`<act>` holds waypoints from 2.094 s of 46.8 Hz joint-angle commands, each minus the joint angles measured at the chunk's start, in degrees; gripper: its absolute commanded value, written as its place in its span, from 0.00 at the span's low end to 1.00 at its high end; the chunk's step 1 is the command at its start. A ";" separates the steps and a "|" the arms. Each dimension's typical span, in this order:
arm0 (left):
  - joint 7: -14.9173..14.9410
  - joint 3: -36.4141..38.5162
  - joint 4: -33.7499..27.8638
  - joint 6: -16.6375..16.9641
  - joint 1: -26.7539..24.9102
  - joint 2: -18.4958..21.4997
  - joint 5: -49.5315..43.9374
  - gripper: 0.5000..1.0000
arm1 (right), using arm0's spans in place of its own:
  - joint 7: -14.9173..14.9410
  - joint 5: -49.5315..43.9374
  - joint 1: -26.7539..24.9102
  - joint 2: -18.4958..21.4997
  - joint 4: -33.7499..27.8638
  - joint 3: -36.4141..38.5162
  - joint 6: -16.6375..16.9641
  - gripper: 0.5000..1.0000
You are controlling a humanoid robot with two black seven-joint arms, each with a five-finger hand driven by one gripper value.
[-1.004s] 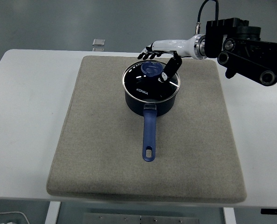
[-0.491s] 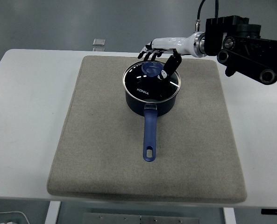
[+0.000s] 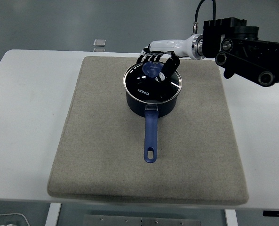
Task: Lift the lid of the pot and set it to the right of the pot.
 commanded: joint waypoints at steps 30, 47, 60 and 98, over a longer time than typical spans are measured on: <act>0.00 0.00 0.00 -0.01 -0.01 0.00 0.00 1.00 | 0.00 -0.02 0.20 -0.02 0.00 -0.02 0.27 0.25; 0.00 0.00 0.00 -0.01 -0.01 0.00 0.00 1.00 | 0.00 0.51 2.31 -0.46 -0.09 0.16 0.53 0.16; 0.00 0.00 0.00 -0.01 -0.01 0.00 0.00 1.00 | 0.09 1.21 3.02 -4.15 -1.05 0.42 0.80 0.09; 0.00 0.00 0.00 -0.01 -0.01 0.00 0.00 1.00 | 0.09 3.50 -0.59 -11.18 -3.16 -0.02 0.62 0.00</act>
